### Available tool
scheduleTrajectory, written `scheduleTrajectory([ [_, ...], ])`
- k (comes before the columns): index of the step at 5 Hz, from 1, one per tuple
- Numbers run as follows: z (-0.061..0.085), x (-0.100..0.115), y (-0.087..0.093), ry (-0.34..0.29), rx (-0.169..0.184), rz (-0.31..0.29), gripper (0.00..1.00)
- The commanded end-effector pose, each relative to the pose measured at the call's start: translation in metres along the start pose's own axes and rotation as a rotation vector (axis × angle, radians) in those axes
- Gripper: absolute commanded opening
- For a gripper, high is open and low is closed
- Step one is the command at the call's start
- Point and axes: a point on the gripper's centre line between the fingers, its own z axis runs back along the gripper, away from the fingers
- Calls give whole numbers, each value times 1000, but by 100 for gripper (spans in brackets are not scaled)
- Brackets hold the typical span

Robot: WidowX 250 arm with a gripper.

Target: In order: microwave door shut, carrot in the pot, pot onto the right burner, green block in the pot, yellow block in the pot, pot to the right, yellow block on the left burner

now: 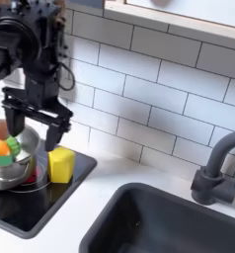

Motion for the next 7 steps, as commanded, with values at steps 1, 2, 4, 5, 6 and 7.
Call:
scheduleTrajectory([
  [1,-7,1,-27,19,-43,-29,100],
  [2,-9,5,-31,12,-35,-73,100],
  [4,-10,20,-32,-9,-42,-81,100],
  [5,-22,25,-38,5,-46,-94,100],
  [6,-28,30,-37,10,-42,-101,100],
  [7,-31,27,-35,18,-40,-114,100],
])
